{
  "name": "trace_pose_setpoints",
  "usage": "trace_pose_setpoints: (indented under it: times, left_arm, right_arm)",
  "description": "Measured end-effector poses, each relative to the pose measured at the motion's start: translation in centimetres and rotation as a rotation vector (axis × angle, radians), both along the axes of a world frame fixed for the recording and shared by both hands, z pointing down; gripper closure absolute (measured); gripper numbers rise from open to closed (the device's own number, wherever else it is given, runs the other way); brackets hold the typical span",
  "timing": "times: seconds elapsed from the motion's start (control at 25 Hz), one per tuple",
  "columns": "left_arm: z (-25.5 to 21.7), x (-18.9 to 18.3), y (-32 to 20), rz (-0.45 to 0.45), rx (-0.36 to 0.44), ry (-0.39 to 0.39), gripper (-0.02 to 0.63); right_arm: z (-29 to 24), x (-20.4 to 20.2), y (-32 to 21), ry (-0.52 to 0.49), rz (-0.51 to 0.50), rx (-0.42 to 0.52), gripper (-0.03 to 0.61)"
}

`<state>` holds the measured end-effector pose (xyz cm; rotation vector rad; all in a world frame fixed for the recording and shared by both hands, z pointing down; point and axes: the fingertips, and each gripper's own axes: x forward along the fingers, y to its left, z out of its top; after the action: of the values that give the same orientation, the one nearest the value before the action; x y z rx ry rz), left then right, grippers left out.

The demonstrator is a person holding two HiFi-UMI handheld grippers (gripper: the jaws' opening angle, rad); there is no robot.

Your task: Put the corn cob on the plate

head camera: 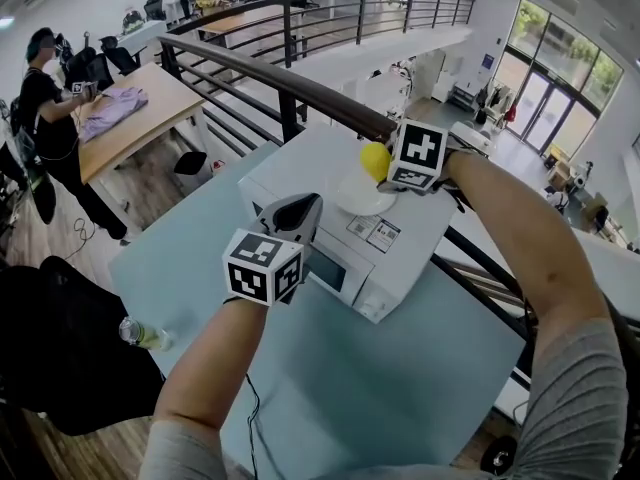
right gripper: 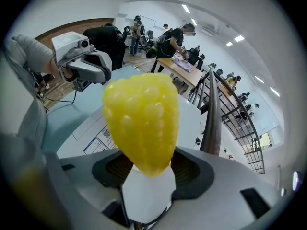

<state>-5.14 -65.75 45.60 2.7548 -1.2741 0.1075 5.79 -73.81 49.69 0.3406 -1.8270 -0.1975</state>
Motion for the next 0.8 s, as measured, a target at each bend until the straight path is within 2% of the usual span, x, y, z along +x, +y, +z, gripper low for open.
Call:
trace_pose_setpoints:
  times: [0.2,0.8]
  left_arm:
    - [0.1,0.1,0.1,0.003,-0.002,0.005,0.594]
    - [0.7,-0.3,0.6,-0.006,-0.014,0.014,0.594]
  right_arm:
    - [0.8,0.6,0.3,0.091,-0.008,-0.044,0.324]
    - [1.9,-0.7,-0.2,0.023,0.016,-0.029,0.325]
